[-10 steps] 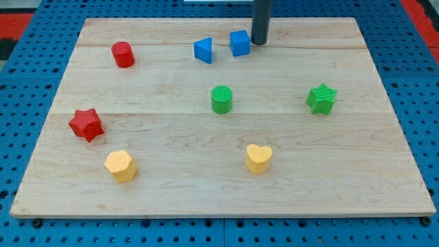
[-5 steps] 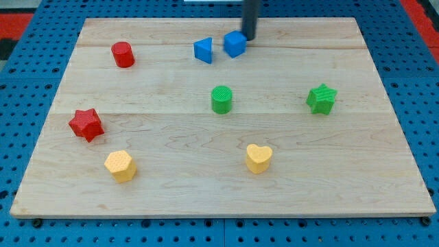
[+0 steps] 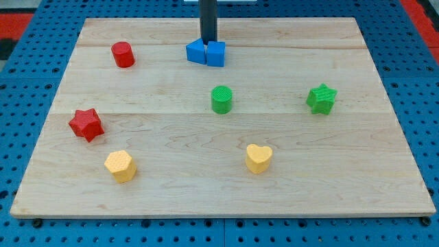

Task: Move the blue cube and the blue triangle towards the center of the board

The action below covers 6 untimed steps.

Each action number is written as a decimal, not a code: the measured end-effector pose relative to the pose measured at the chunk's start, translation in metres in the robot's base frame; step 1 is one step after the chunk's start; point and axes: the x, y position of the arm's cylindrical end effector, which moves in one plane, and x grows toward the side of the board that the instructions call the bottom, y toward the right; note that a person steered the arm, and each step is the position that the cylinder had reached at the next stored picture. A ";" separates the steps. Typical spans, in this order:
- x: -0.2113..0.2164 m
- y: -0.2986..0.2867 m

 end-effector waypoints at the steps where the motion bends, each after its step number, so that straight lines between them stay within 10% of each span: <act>1: -0.008 -0.050; 6: 0.057 0.048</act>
